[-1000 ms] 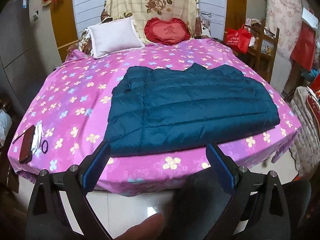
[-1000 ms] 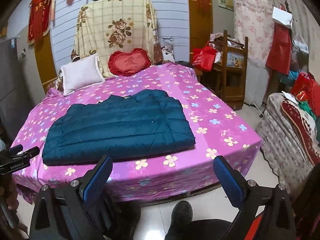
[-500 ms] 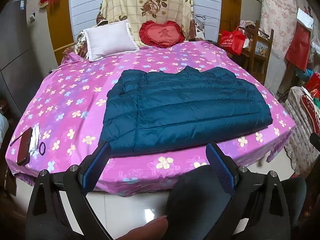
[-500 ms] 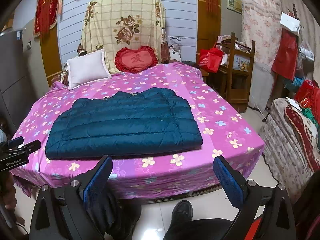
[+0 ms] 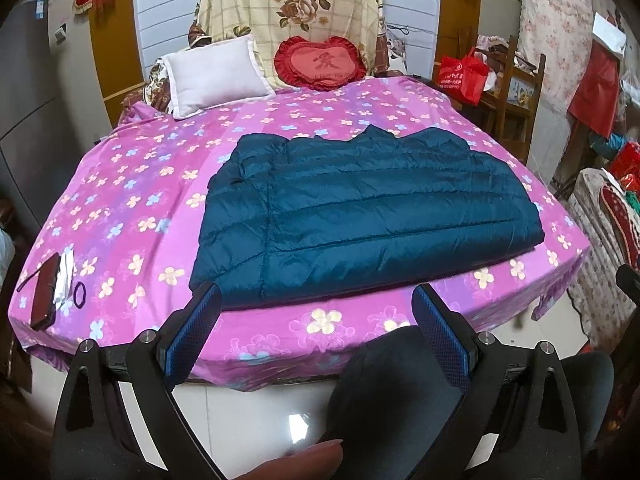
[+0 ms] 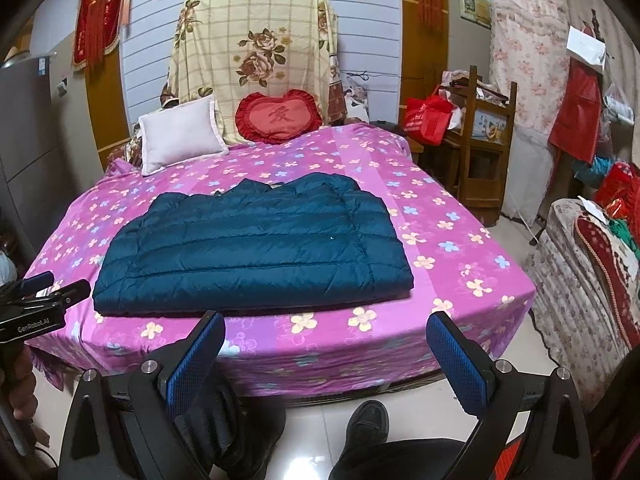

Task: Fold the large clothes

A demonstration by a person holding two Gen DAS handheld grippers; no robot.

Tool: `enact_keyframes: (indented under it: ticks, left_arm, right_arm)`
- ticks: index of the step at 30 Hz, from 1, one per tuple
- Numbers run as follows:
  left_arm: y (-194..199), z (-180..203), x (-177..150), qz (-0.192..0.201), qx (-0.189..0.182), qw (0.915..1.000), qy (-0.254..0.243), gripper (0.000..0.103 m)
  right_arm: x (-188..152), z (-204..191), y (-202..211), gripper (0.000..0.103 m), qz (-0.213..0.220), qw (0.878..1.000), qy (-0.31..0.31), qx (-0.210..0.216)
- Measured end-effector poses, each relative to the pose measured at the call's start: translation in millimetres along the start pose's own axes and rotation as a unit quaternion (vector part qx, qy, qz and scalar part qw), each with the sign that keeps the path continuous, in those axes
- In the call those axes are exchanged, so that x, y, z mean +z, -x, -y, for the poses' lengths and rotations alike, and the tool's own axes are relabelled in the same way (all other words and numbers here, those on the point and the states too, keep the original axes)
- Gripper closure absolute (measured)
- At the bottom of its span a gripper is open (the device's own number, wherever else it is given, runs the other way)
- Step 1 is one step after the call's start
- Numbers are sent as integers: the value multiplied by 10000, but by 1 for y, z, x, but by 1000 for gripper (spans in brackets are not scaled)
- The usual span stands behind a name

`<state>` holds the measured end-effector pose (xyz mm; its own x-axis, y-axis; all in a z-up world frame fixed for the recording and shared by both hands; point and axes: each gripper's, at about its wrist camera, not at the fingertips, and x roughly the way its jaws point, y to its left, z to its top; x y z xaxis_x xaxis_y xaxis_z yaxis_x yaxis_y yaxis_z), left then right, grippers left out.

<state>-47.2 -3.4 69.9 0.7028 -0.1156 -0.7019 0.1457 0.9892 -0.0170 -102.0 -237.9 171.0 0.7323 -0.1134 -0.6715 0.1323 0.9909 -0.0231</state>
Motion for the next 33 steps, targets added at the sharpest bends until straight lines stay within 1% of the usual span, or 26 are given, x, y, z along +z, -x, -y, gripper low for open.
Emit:
enact_keyframes:
  ticks: [9,28,33]
  left_arm:
    - [-5,-2,-3,-76,0,10000,19,7]
    - [-7,-1,-3,-101,-15,9999,10,7]
    - [-7,0,-6,-129,-203,9997,43,7]
  right_arm:
    - [-4,0,-5,3,-24,10000,0,-15]
    - [-4,-3,-5,3,-64,9999,71,41]
    - [-4,-3,-4,3,-58,9999,87,70]
